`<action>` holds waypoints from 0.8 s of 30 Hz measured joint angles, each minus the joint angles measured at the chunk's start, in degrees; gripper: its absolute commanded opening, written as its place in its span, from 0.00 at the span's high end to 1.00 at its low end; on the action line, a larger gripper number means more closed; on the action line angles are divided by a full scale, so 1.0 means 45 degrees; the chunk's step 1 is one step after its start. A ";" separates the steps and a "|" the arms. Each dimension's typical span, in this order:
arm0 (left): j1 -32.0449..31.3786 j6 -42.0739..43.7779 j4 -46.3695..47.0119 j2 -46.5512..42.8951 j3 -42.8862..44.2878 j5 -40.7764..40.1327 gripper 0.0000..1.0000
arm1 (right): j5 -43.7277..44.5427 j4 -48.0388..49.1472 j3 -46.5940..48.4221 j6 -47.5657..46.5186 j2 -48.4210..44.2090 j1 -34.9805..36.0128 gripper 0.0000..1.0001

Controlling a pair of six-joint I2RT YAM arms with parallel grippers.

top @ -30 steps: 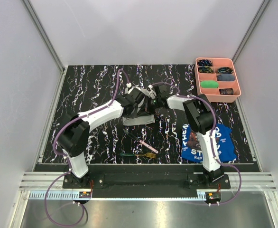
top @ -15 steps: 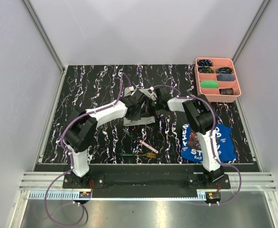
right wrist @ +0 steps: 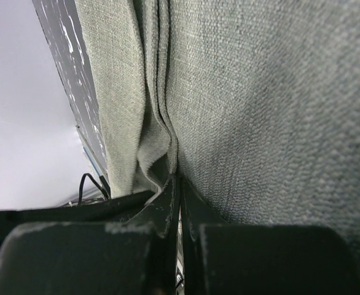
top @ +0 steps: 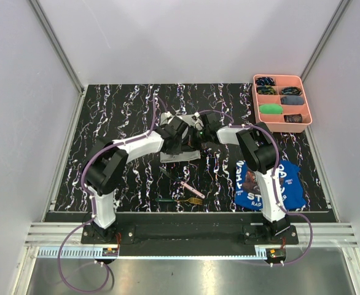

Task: Fold the napkin into a case and place the utensils inside
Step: Smooth out the 2/3-rectangle-folded napkin at the center of the board.

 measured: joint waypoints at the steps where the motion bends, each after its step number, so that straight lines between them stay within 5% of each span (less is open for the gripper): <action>1: 0.0073 -0.0019 0.0068 0.0044 -0.0005 0.0015 1.00 | 0.0015 -0.0019 0.0005 0.0000 0.0000 0.0000 1.00; 4: 0.0238 -0.0053 0.0253 0.0083 -0.0087 0.0044 0.95 | 0.0053 -0.0083 0.0034 -0.0005 0.0000 0.0000 1.00; 8: 0.0379 -0.0092 0.0316 0.0083 -0.0170 0.0384 0.63 | 0.0073 -0.0204 0.0092 -0.0010 0.0000 0.0000 1.00; 11: 0.0389 -0.0068 0.0408 -0.0058 -0.0442 0.0719 0.50 | 0.0083 -0.0272 0.0121 -0.0010 0.0000 0.0000 1.00; 17: 0.0393 0.0049 0.0063 -0.1666 -0.0801 0.1239 0.46 | 0.0087 -0.0355 0.0223 -0.0019 0.0000 0.0000 1.00; 24: 0.0724 0.0520 -0.0335 -0.2744 -0.0792 0.1472 0.58 | 0.0087 -0.0359 0.0291 -0.0044 0.0010 0.0000 1.00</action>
